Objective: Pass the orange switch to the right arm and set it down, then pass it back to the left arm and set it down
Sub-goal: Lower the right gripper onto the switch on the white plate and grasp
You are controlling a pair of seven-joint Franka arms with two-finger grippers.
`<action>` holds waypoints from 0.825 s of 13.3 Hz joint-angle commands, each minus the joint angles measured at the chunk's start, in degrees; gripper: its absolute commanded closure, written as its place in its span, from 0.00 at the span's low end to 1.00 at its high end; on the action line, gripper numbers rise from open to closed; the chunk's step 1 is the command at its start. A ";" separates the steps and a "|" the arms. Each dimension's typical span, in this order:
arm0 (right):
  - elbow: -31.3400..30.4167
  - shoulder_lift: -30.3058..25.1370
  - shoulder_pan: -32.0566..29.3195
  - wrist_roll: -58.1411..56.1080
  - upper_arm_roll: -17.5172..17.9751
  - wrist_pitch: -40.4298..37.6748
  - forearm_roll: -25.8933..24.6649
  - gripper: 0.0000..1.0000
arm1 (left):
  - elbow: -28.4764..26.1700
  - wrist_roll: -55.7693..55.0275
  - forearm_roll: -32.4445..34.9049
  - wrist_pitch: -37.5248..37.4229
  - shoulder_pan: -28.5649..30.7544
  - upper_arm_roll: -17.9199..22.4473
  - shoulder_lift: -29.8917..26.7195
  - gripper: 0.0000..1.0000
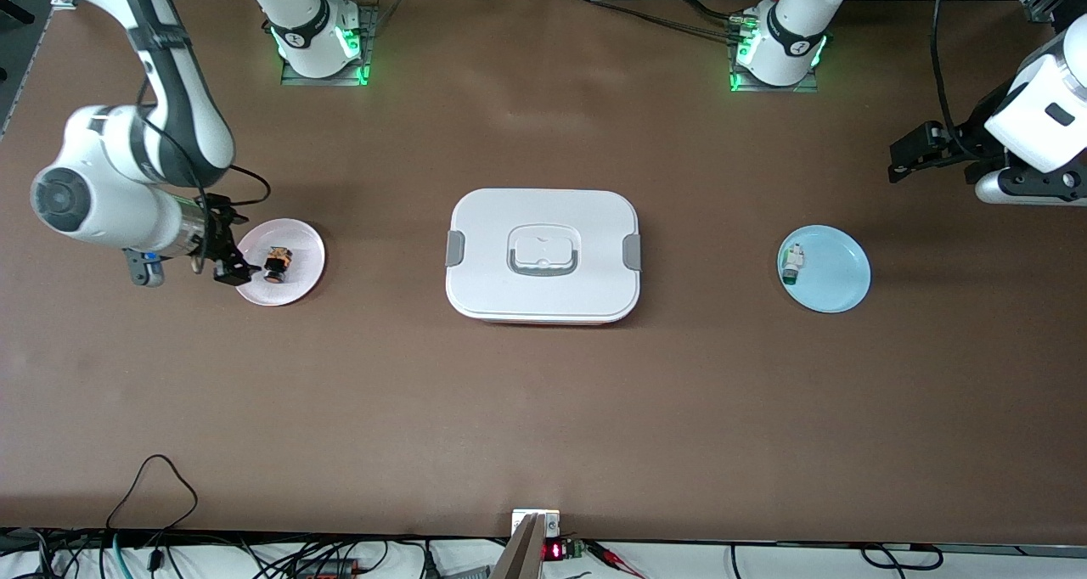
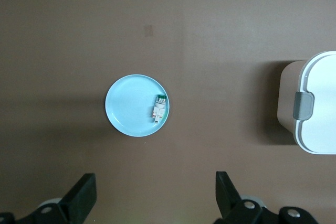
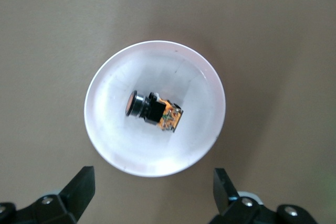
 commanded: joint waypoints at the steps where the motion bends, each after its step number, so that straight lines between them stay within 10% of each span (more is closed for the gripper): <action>1: -2.66 0.63 -0.19 7.62 0.49 3.71 -0.02 0.00 | -0.14 0.67 0.87 -0.43 0.26 -0.29 -0.61 0.00; 11: -2.75 5.21 -0.37 13.27 0.32 12.23 0.25 0.00 | -0.14 0.76 0.87 -0.52 0.35 -0.29 -0.61 0.00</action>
